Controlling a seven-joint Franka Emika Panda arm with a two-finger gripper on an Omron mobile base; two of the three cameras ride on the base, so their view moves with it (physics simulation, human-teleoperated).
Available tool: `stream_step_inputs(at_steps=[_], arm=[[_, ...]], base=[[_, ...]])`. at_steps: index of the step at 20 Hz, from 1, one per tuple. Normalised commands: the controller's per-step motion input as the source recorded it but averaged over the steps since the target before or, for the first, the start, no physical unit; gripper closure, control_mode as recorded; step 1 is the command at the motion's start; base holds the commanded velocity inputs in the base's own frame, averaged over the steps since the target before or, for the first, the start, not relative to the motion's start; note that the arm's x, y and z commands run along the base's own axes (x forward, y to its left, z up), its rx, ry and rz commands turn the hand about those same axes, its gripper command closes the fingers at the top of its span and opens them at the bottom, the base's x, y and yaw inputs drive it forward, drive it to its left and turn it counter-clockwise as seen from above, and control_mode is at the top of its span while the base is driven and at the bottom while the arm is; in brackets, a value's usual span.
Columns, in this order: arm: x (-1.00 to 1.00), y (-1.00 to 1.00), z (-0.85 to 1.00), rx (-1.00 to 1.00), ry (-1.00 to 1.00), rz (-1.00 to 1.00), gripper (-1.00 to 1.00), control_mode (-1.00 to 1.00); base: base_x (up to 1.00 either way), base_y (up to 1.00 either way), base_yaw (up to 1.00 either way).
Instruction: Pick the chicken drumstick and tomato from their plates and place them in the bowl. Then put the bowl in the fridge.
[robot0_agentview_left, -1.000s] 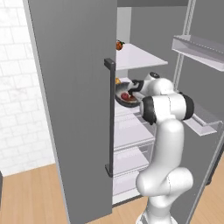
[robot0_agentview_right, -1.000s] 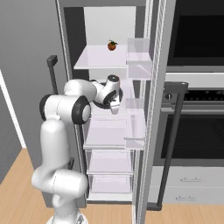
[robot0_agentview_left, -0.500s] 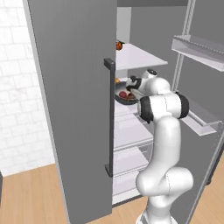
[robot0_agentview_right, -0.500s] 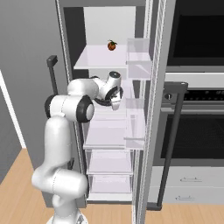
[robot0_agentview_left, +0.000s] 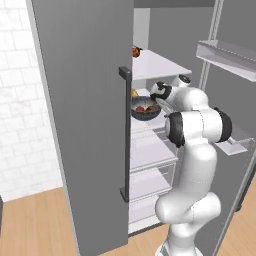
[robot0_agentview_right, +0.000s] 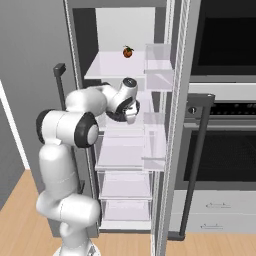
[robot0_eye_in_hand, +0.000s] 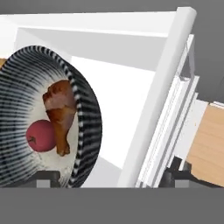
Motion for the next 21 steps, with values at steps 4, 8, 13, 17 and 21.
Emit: stream_step_inputs(at_steps=[4, 8, 13, 17, 21], arm=[[-1.00, 0.00, 0.32, -0.01, 0.00, 0.02, -1.00, -1.00], [-1.00, 0.01, 0.63, -0.06, 0.00, 0.12, -1.00, -1.00], [-1.00, 0.04, 0.46, -0.13, 0.00, 0.14, -1.00, -1.00], [-1.00, 0.09, 0.06, -0.20, -0.04, 0.17, -1.00, -1.00], [-1.00, 0.16, 0.00, -0.22, -0.18, 0.16, -1.00, -1.00]], base=[[0.00, 0.00, 0.00], [0.00, 0.00, 0.00], [0.00, 0.00, 0.00], [0.00, 0.00, 0.00], [0.00, 0.00, 0.00]])
